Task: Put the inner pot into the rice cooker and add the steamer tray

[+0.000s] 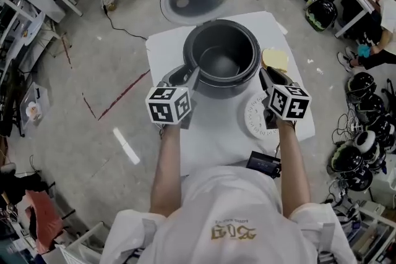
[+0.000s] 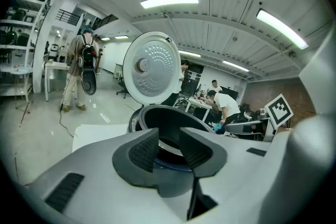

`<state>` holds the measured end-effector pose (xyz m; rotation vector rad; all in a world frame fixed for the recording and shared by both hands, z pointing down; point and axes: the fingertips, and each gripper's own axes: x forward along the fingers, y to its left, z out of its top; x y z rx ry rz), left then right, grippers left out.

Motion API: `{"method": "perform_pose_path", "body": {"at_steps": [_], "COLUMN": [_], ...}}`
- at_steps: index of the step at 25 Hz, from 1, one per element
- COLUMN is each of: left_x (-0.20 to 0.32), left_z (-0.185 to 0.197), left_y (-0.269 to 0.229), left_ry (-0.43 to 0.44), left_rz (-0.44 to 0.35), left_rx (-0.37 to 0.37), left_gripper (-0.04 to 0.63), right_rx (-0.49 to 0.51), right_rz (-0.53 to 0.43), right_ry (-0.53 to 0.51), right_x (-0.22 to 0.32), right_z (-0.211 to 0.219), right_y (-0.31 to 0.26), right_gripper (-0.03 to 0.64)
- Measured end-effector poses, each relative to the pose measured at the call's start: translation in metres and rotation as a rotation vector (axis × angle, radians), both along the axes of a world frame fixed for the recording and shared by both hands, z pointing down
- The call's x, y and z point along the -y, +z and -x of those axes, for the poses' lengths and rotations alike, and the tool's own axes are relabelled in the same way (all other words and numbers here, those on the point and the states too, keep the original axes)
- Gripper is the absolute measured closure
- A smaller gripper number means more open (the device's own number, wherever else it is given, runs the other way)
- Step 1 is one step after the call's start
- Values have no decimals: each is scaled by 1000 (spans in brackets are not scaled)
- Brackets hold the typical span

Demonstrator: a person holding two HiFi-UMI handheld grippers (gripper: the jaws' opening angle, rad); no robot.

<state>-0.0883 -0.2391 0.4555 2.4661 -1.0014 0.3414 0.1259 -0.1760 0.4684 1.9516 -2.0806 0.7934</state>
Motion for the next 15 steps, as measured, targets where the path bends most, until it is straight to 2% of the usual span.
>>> {"method": "perform_pose_path", "body": {"at_steps": [7, 12, 15], "left_x": [-57, -100, -124], "left_z": [-21, -46, -69], "left_y": [3, 23, 43], "left_ry": [197, 304, 328], "left_rz": [36, 73, 104], "left_rx": [-43, -34, -23], "left_gripper": [457, 461, 477], "right_rx": [8, 20, 34], "right_rz": [63, 124, 147], "right_ry": [123, 211, 241], "right_x": [-76, -133, -164], "right_z": [0, -14, -33], "right_y": [22, 45, 61], "right_gripper": [502, 499, 497]}}
